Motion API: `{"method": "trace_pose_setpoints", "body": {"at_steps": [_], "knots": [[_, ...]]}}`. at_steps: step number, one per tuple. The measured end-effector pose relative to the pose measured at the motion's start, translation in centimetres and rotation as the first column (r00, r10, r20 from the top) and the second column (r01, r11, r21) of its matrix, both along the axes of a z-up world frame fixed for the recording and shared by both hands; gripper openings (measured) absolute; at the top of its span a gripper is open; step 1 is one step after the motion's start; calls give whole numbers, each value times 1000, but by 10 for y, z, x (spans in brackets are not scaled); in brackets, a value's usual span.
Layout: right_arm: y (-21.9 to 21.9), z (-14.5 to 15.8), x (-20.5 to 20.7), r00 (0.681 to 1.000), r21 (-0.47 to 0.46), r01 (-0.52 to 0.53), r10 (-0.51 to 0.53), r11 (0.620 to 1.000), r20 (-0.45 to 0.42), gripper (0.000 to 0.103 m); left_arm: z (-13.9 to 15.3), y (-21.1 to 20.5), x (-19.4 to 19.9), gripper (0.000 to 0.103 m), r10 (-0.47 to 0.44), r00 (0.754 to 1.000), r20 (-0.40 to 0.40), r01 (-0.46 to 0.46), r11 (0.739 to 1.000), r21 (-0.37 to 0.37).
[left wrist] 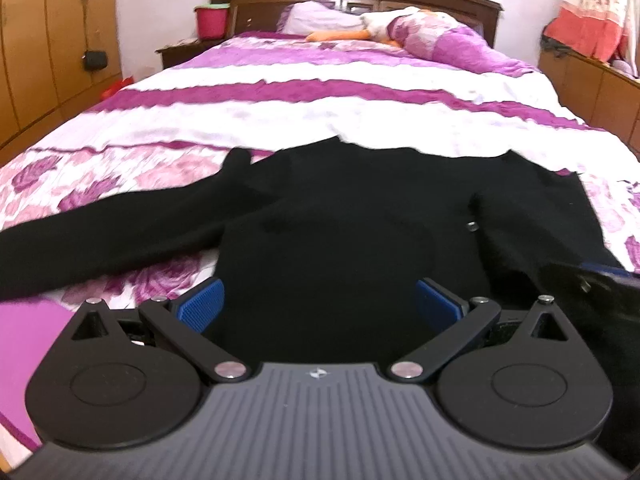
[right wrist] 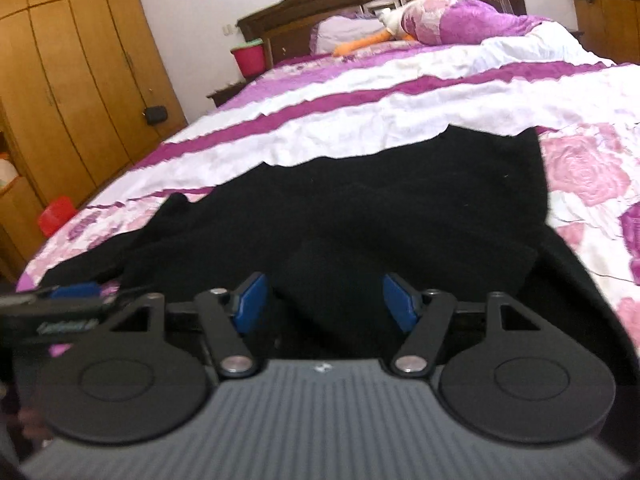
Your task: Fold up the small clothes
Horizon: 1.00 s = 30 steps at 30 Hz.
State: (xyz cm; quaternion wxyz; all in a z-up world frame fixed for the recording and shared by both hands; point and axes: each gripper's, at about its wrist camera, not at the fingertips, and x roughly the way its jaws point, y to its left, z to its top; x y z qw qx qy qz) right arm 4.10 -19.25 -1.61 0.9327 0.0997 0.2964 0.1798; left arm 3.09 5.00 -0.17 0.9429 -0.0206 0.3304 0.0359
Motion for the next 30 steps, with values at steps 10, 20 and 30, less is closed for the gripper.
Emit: {"method": "trace_pose_setpoints", "body": {"at_steps": [10,20,30], "knots": [[-67,6,-25,985,-78,170,-167,982,39,66,12,-67,11,103,-157,987,17,157,988,7],[-118,-27,-30,956,-142,286,-293,948,-29,66,7,-173,15,103,-414,910,1,412,908,70],[-128,-50,-35,957,-151,284,-290,947,-21,69,-35,-219,40,84,-467,884,-21,465,873,148]]}}
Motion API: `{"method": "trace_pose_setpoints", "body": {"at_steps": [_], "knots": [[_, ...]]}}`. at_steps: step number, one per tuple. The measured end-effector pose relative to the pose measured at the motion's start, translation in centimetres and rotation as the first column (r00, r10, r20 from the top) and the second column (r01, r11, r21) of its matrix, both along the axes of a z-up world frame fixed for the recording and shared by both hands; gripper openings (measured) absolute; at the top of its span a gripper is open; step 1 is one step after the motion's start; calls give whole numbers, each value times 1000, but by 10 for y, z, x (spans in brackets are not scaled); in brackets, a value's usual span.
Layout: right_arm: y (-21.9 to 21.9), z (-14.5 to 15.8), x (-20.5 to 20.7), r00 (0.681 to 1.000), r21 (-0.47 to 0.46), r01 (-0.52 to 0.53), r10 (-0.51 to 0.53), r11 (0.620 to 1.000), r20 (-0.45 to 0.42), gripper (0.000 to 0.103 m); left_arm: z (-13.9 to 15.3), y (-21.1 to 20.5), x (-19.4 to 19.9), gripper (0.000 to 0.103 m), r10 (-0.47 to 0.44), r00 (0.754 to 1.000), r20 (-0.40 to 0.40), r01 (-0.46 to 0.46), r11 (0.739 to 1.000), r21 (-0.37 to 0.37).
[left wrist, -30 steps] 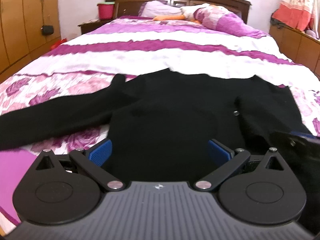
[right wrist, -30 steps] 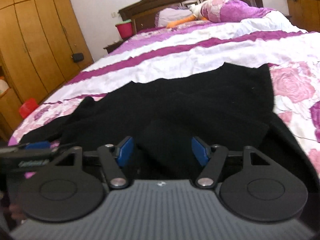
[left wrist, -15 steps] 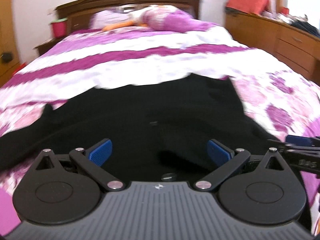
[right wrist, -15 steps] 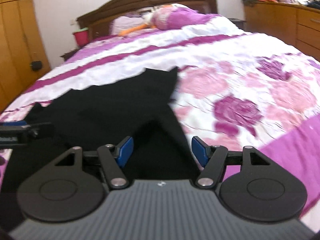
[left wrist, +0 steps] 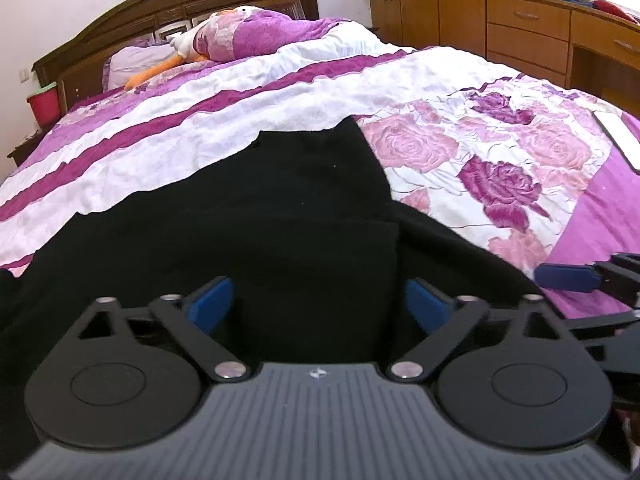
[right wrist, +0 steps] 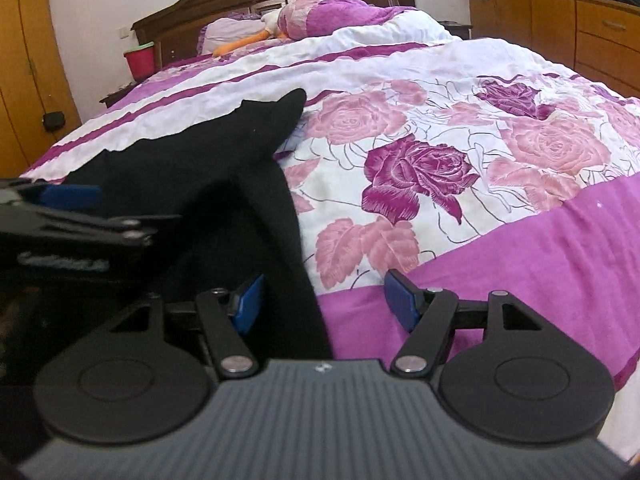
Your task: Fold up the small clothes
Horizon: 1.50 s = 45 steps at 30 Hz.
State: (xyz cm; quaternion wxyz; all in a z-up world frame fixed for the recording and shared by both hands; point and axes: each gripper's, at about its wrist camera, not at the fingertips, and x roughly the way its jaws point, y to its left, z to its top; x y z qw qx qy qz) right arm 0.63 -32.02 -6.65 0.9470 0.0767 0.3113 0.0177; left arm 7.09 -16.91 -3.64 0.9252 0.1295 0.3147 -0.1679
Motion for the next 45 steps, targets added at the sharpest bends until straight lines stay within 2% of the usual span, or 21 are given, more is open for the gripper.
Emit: {"method": "trace_pose_setpoints", "body": {"at_steps": [1,2,4,6,8,12,15,22,27,31,33,36,40,45], "knots": [[0,-1,0,1000,3,-1,1,1000,1,70,-3,0,4,70,0,1000,-4,0,1000,2],[-1,-1,1,1000,9,-2,2,1000,1,70,-6,1,7,62,-6,1000,-12,5,1000,-4],[-3,-2,1,1000,25,-2,2,1000,1,70,-4,6,8,26,-10,1000,-6,10,1000,-29],[-6,-3,1,1000,38,-6,5,999,5,70,4,16,9,15,1,1000,-13,-2,996,-85],[-7,-4,1,1000,48,-8,8,999,7,70,15,30,8,14,33,999,2,-32,990,-135],[-8,-4,0,1000,49,-9,9,999,11,70,30,56,11,13,138,987,77,-125,980,-153],[-7,-5,0,1000,46,-7,6,999,15,70,35,79,17,13,212,974,84,-195,966,-172],[-6,-5,0,1000,50,-1,1,999,10,70,42,140,19,13,378,918,120,-354,917,-184],[-6,-2,2,1000,56,8,-7,998,-6,70,30,190,25,13,468,881,73,-448,874,-189],[-4,1,4,1000,49,20,-19,999,-22,70,13,213,29,13,534,843,65,-524,843,-125],[-2,2,4,999,32,18,-17,999,-27,70,12,225,27,13,558,827,68,-548,828,-117],[-1,3,5,999,26,17,-17,1000,-36,70,15,240,21,13,571,819,57,-559,816,-145],[1,9,6,998,19,19,-18,1000,-52,70,20,251,11,14,572,816,76,-561,817,-131],[6,21,2,999,23,-5,6,1000,-41,71,26,260,4,14,538,842,46,-520,831,-200]]}}
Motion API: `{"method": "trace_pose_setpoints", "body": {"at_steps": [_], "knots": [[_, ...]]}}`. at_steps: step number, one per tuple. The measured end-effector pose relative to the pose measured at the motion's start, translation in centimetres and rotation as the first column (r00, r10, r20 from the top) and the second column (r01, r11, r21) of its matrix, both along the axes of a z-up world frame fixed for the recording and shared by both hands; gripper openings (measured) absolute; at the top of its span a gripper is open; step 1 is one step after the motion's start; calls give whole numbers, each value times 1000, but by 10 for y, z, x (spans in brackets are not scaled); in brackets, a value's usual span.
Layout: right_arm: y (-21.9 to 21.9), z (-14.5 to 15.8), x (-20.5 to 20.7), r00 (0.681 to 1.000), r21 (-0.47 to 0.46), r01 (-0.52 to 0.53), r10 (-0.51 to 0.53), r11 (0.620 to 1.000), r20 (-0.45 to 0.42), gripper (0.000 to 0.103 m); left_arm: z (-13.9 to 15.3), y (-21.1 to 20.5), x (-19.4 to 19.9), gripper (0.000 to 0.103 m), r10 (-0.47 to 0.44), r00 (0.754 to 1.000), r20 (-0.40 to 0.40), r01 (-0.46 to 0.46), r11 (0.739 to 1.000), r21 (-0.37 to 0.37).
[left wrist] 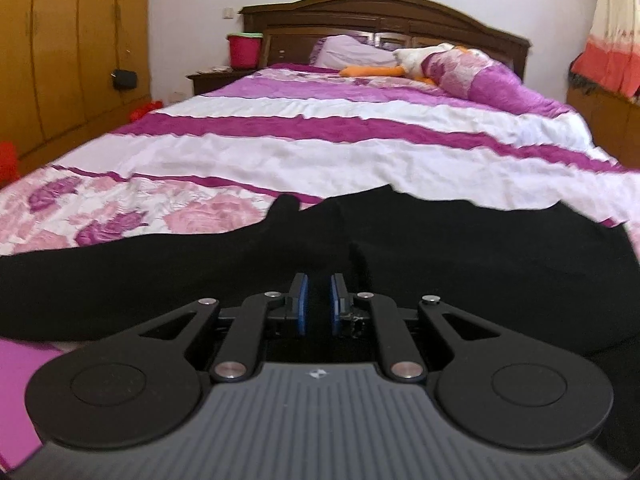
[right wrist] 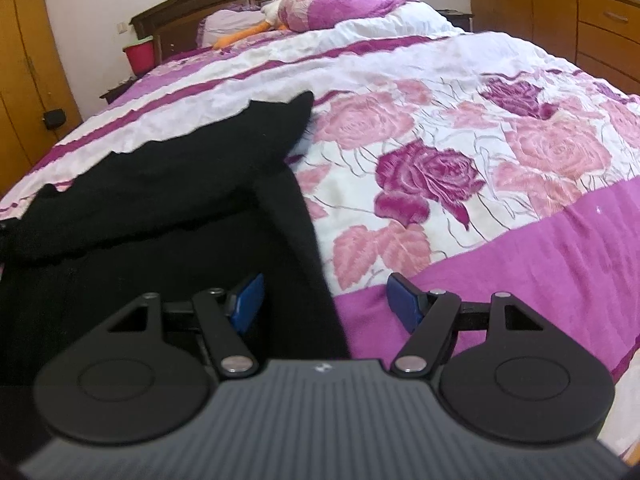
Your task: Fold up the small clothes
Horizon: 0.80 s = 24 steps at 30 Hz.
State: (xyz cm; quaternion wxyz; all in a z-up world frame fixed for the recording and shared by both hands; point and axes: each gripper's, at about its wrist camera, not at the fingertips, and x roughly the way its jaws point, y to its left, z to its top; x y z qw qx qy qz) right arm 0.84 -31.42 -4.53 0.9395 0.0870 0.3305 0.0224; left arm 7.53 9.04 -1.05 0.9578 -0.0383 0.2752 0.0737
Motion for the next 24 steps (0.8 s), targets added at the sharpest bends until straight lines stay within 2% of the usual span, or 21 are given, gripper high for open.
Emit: {"method": "trace_pose_setpoints", "body": {"at_steps": [2,3,5,7,9,15,19,24], "knots": [[2,6,1,1000,3,-14,13,1000,10,70,2,1,0,15,-20,1000,10,20,999,-29],[3,9,2,1000,2,-20,20,1000,15,70,3,2,1,19,-29,999,15,30,999,-45],[6,15,5,999,-2,-31,31,1000,25,70,4,2,4,31,-49,999,23,51,996,-68],[8,21,13,999,-6,-41,42,999,34,70,5,1,9,51,-70,997,30,72,994,-81],[10,26,23,997,-3,-56,56,998,44,70,2,0,16,57,-91,995,27,93,992,-81],[16,35,80,995,17,-76,75,997,64,70,-15,5,42,57,-91,996,-16,88,989,-122],[24,27,122,995,-19,-67,68,998,72,69,-26,8,53,57,-93,995,-21,89,984,-154],[29,11,163,996,-11,-62,62,998,67,69,-32,5,60,57,-138,990,-5,135,978,-160]]}}
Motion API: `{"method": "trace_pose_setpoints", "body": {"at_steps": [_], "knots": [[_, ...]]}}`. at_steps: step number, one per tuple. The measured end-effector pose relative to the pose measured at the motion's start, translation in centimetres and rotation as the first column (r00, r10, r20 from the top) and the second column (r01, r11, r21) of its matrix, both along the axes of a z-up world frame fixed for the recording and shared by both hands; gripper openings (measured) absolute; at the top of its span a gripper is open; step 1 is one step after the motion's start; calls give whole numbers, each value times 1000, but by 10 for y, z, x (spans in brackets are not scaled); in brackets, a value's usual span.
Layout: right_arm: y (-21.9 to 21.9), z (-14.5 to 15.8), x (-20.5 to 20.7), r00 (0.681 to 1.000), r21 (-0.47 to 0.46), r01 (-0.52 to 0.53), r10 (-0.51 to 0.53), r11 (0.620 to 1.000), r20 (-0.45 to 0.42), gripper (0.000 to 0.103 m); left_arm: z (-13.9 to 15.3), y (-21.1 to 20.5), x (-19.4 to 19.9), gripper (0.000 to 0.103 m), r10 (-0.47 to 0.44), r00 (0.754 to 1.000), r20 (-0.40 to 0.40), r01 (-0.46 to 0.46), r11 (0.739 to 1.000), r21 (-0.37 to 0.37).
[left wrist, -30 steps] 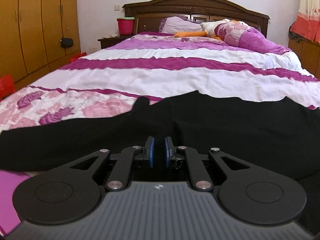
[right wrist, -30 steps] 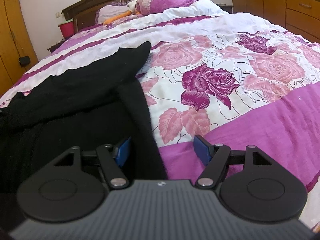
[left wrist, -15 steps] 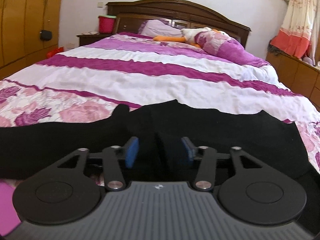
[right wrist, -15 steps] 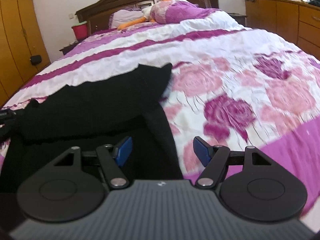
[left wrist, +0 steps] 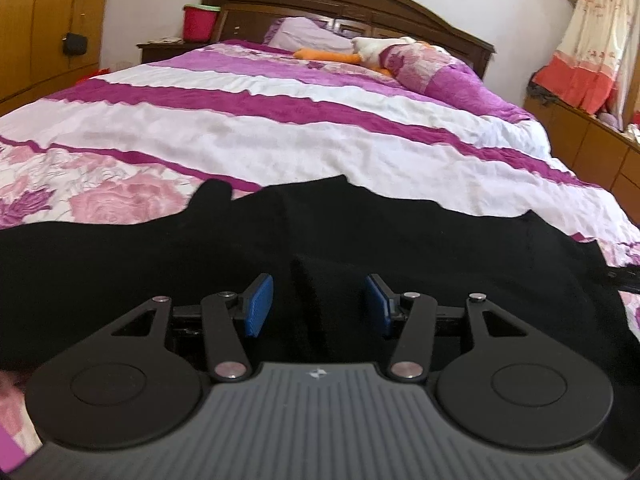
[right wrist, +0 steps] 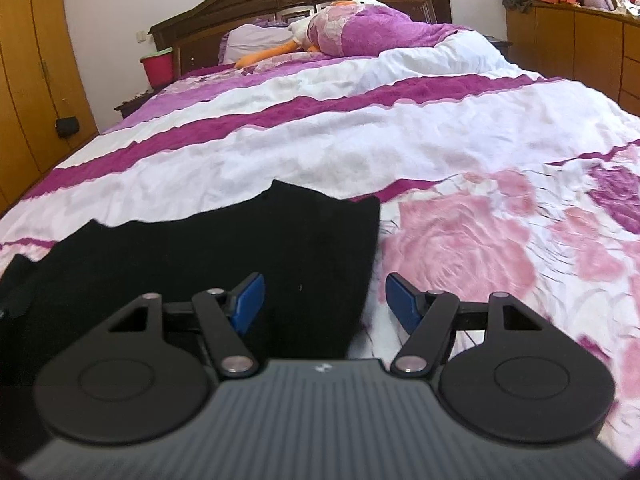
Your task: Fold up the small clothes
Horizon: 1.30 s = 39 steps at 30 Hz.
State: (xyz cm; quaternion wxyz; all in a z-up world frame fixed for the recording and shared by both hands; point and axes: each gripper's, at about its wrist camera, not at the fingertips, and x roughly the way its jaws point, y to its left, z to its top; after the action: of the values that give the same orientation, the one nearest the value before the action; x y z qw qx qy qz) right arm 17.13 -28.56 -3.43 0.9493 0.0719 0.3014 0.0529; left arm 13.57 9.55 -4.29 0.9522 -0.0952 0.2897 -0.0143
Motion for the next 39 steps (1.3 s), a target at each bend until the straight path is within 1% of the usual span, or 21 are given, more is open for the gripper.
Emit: {"method": "trace_pose_setpoints", "body": {"at_steps": [2,5,6,7,8,9,10,13,15,16,18,20,24,25,26,33,35,36,37,38,39], "knots": [[2,-6,10,1000,-6,7,-7,1000,-2,68,-3,-3,2,57,-15,1000,-3,15,1000,-5],[3,-14,18,999,-13,30,-30,999,9,68,-7,-10,3,53,-15,1000,8,14,1000,23],[3,-16,19,999,-8,33,-33,999,15,66,-7,-12,3,38,-19,1000,17,18,999,31],[3,-18,20,999,-4,36,-36,999,21,57,-7,-14,3,15,-29,999,25,28,999,38],[4,-19,20,999,-3,37,-36,999,29,35,-5,-15,2,11,-33,999,36,32,999,38],[4,-19,19,999,-1,35,-35,999,41,21,-1,-16,-1,10,-32,998,54,30,999,30],[3,-18,18,998,1,37,-37,999,54,14,4,-17,-3,9,-30,996,79,29,999,17],[1,-9,5,983,19,64,-66,998,170,9,26,-19,-7,9,-29,985,170,31,999,-13],[-1,-4,-2,969,10,95,-95,995,229,9,37,-22,-3,9,-33,975,218,33,999,1],[-1,-3,-2,963,1,118,-115,993,244,9,40,-26,2,9,-41,970,241,34,999,30],[-3,-5,2,958,-9,153,-146,988,248,8,40,-31,15,9,-48,967,250,28,996,83],[-9,-11,9,963,15,166,-165,986,211,9,31,-33,32,9,-52,975,214,32,995,95],[-14,-27,22,976,20,174,-175,985,132,9,-7,-33,65,10,-28,997,69,18,990,140],[-14,-29,24,977,19,175,-176,984,121,9,-17,-31,73,11,-22,1000,21,19,992,126],[-14,-30,26,978,16,174,-175,985,110,10,-22,-28,77,11,-15,1000,4,15,994,109],[-7,-38,32,983,-23,169,-166,985,80,11,-27,-16,80,14,-20,1000,-15,21,999,44],[-7,-37,31,983,-22,171,-169,985,77,11,-26,-15,80,16,-18,1000,-13,19,999,36],[-7,-35,32,983,-19,170,-168,985,73,12,-24,-14,78,21,-15,1000,-13,15,999,37],[-8,-33,32,984,-18,168,-166,986,68,15,-20,-13,75,27,-7,1000,-13,8,999,43],[-8,-30,32,984,-19,167,-165,986,65,24,-14,-15,72,29,3,1000,-13,-2,999,49],[-9,-26,29,984,-22,168,-166,986,67,28,-10,-14,68,33,12,1000,-13,-11,998,57]]}}
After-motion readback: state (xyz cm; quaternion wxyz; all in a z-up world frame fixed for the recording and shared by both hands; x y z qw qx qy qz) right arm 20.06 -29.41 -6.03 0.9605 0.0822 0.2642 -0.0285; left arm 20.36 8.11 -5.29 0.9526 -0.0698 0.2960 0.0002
